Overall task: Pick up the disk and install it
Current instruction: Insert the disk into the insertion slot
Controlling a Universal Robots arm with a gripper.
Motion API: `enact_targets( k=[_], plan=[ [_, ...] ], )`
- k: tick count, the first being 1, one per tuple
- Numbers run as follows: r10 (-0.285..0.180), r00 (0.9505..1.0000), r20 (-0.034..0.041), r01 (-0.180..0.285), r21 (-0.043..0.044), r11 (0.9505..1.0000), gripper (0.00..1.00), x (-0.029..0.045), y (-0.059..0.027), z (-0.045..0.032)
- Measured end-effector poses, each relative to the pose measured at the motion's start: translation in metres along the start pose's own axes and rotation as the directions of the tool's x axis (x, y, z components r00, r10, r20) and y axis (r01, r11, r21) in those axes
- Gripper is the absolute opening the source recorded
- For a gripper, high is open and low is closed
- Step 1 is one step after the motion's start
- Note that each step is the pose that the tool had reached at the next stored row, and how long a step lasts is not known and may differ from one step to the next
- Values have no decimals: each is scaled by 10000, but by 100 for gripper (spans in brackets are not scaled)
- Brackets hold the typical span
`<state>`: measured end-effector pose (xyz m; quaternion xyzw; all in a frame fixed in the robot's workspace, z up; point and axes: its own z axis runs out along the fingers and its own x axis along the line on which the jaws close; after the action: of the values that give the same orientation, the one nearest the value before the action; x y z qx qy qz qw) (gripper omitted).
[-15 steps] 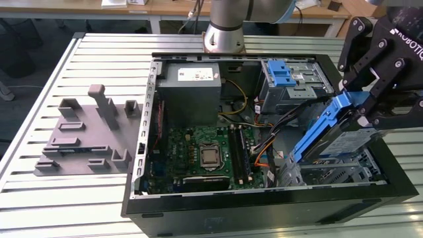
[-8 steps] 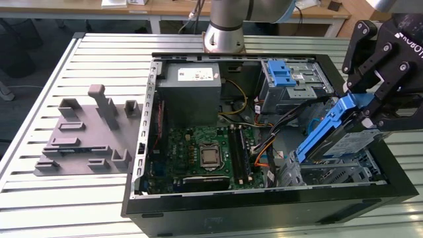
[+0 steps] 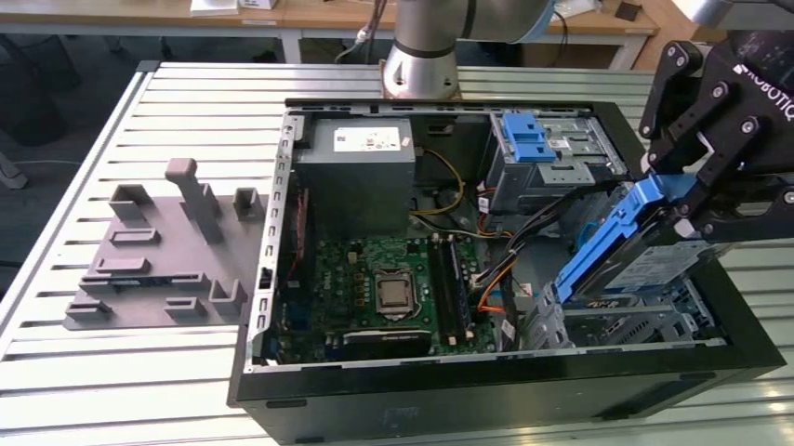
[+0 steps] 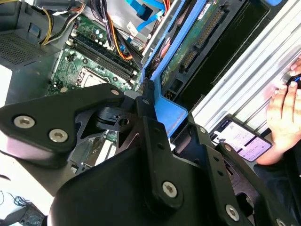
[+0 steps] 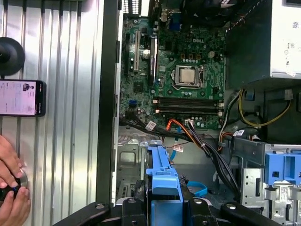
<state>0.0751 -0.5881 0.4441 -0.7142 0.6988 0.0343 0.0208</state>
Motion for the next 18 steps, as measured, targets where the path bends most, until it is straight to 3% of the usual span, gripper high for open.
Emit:
enact_targets(
  k=[18],
  plan=[
    [213, 9998, 2, -213, 16, 9998, 37, 10, -21, 134]
  ],
)
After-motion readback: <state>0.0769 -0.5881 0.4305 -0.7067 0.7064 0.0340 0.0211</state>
